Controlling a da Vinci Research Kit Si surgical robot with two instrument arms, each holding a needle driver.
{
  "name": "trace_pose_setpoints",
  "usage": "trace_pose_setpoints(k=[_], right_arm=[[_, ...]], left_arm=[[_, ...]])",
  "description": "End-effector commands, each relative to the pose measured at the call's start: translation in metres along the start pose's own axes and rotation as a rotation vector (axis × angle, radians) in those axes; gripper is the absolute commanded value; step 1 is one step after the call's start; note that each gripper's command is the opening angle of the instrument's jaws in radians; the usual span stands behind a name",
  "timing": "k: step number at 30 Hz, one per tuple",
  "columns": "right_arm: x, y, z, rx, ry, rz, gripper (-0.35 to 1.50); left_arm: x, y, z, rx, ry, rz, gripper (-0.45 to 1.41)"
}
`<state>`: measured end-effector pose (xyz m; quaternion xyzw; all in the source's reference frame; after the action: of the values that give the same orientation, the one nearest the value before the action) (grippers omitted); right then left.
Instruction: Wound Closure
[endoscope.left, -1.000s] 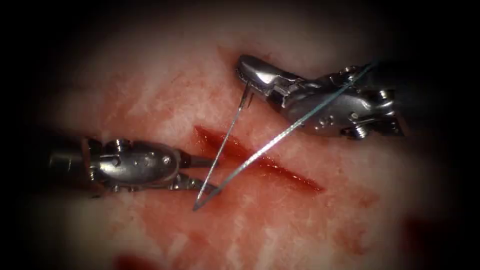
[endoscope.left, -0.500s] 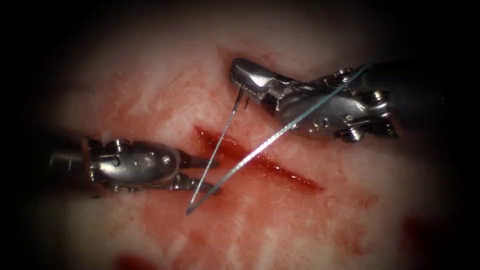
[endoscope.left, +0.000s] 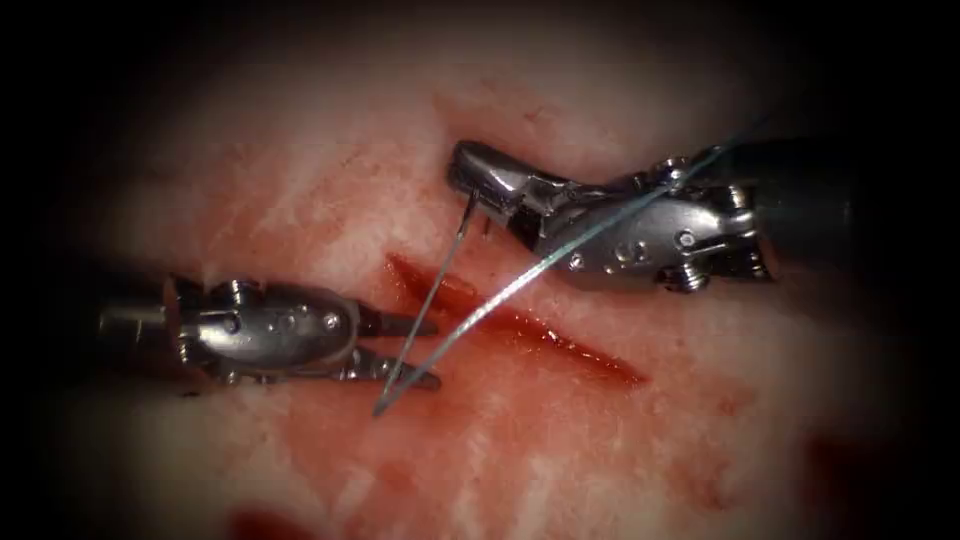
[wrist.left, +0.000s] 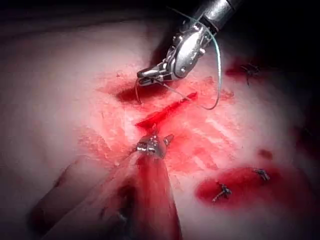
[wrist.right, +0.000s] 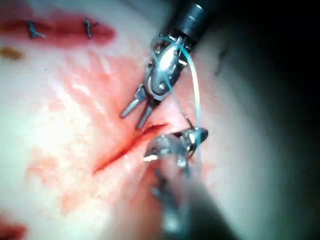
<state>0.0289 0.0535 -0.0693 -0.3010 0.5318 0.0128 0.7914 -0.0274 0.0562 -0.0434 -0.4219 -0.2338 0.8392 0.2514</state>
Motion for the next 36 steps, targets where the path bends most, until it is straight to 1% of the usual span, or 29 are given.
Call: trace_pose_setpoints(k=[1, 5, 10, 14, 17, 18, 20, 21, 24, 25, 29, 30, 36], right_arm=[[0.0004, -0.0002, 0.0006, -0.003, 0.000, 0.010, -0.35], [0.0003, -0.0001, 0.0008, -0.006, -0.007, 0.075, -0.35], [-0.0004, 0.0001, 0.0010, -0.002, -0.031, 0.195, -0.35], [-0.0012, -0.0005, 0.0011, 0.018, -0.064, 0.222, -0.35], [-0.0018, -0.0008, 0.0011, 0.016, -0.073, 0.275, -0.35], [-0.0022, -0.0007, 0.0009, 0.016, -0.082, 0.321, -0.35], [-0.0023, -0.0004, 0.0007, 0.003, -0.086, 0.340, -0.35], [-0.0024, 0.0002, 0.0004, -0.013, -0.093, 0.380, -0.35], [-0.0026, 0.0008, 0.0002, -0.031, -0.097, 0.444, -0.35], [-0.0028, 0.0010, 0.0002, -0.039, -0.096, 0.511, -0.35], [-0.0031, 0.0011, 0.0004, -0.045, -0.099, 0.593, -0.35], [-0.0031, 0.0011, 0.0004, -0.045, -0.100, 0.634, -0.35], [-0.0031, 0.0012, 0.0005, -0.045, -0.098, 0.689, -0.35]], left_arm=[[-0.0005, 0.0003, 0.0008, -0.003, -0.001, -0.002, 0.12], [-0.0006, 0.0003, 0.0007, -0.004, -0.001, -0.001, 0.12], [-0.0007, 0.0003, 0.0006, -0.005, -0.001, 0.000, 0.12], [-0.0007, 0.0003, 0.0004, -0.007, -0.002, 0.001, 0.12], [-0.0008, 0.0002, 0.0003, -0.009, -0.002, 0.002, 0.11], [-0.0008, 0.0002, 0.0002, -0.010, -0.002, 0.002, 0.11], [-0.0008, 0.0002, 0.0002, -0.010, -0.002, 0.003, 0.11], [-0.0008, 0.0002, 0.0002, -0.010, -0.002, 0.003, 0.11], [-0.0008, 0.0002, 0.0002, -0.010, -0.002, 0.003, 0.11], [-0.0008, 0.0002, 0.0002, -0.010, -0.002, 0.003, 0.11], [-0.0008, 0.0002, 0.0002, -0.010, -0.002, 0.003, 0.11], [-0.0008, 0.0001, 0.0002, -0.010, -0.002, 0.003, 0.11], [-0.0009, 0.0001, 0.0002, -0.009, -0.002, 0.004, 0.10]])
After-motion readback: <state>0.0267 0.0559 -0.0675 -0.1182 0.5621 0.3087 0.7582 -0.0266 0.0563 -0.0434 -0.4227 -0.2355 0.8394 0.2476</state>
